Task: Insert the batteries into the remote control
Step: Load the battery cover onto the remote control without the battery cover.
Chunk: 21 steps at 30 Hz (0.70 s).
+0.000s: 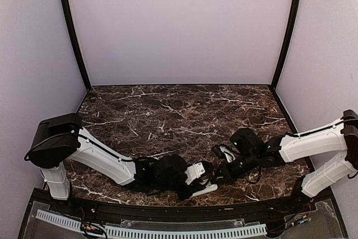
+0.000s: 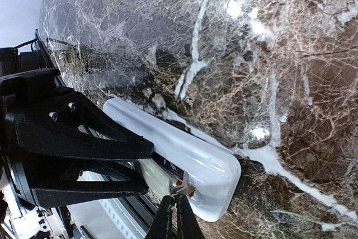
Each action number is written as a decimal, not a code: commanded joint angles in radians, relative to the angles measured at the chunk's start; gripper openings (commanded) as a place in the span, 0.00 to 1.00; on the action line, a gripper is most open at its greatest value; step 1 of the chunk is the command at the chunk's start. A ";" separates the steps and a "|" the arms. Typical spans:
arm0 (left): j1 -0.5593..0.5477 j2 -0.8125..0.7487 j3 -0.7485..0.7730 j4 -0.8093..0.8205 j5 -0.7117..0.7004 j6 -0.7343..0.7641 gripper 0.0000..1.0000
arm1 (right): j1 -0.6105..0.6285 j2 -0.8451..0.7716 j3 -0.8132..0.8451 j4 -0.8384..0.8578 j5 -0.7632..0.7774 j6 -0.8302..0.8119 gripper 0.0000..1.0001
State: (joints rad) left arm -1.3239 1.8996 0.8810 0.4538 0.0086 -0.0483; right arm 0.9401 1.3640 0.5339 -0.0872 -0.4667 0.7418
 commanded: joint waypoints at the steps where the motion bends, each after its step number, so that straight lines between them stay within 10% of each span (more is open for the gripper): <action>1: -0.018 0.025 -0.052 -0.236 0.091 0.018 0.10 | 0.013 0.027 -0.015 0.068 -0.025 0.009 0.01; 21: -0.018 0.027 -0.039 -0.262 0.106 0.036 0.33 | 0.023 0.061 -0.040 0.116 -0.039 0.030 0.00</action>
State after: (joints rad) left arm -1.3231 1.8961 0.8825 0.4263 0.0185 -0.0189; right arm 0.9398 1.3918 0.5137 -0.0425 -0.4786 0.7620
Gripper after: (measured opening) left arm 0.314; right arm 0.003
